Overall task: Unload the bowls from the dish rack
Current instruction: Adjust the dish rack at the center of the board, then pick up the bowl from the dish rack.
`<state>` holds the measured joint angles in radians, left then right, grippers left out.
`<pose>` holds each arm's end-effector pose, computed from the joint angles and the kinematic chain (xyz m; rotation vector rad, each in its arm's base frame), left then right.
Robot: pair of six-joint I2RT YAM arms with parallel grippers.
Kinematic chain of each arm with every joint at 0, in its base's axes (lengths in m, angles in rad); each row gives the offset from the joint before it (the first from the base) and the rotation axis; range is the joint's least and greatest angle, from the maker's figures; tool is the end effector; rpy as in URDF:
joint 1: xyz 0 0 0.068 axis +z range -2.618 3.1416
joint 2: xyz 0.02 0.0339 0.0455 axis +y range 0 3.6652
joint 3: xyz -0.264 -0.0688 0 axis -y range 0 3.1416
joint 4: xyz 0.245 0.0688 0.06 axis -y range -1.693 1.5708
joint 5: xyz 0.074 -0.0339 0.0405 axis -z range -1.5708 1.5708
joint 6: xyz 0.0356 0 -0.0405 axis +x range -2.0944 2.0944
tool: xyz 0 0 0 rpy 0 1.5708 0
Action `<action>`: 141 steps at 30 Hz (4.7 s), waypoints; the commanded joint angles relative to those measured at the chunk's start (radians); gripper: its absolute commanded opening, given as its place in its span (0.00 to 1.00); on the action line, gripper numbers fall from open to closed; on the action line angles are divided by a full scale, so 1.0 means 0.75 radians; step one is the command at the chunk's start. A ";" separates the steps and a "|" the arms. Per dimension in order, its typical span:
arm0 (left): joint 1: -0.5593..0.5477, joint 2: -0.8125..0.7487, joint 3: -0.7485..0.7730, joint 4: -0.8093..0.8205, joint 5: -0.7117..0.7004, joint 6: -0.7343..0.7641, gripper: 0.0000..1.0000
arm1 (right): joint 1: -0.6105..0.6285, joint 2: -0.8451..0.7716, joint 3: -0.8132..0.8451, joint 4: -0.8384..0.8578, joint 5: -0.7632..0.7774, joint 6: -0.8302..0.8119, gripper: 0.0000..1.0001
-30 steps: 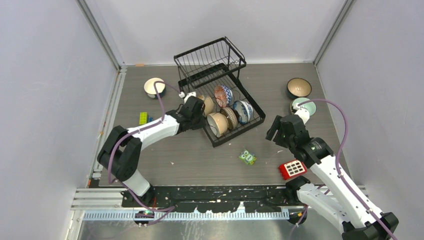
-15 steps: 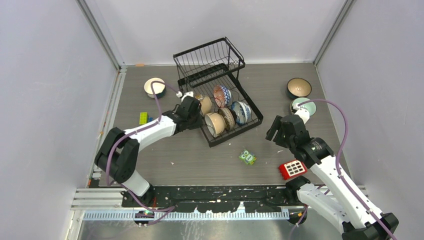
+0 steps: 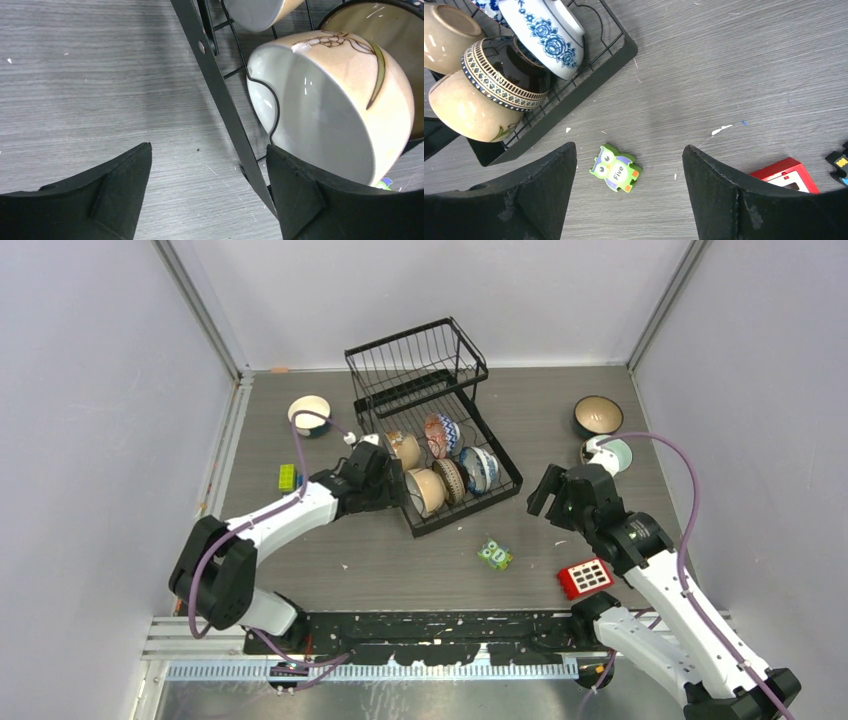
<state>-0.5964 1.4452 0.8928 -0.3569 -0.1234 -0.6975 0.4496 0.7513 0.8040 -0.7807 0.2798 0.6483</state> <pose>0.2458 -0.1616 0.2117 -0.1803 2.5077 -0.3963 0.1388 0.0561 0.2945 0.3683 2.2479 0.2586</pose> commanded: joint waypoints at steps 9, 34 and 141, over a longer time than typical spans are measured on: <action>-0.097 -0.266 -0.012 -0.163 -0.036 -0.026 1.00 | -0.005 0.019 0.163 -0.025 -0.053 -0.086 0.87; -0.518 -0.548 0.043 0.114 -0.293 -0.235 0.90 | -0.006 -0.063 0.018 0.148 0.049 0.014 0.82; -0.331 0.552 0.382 1.114 0.012 -0.409 0.00 | 0.028 -0.437 -0.096 0.014 0.019 0.068 0.80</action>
<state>-0.8551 1.9327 1.1946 0.3729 -0.1211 -1.0389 0.4633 0.4191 0.7242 -0.7944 0.2825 0.7105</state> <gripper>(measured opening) 0.110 0.802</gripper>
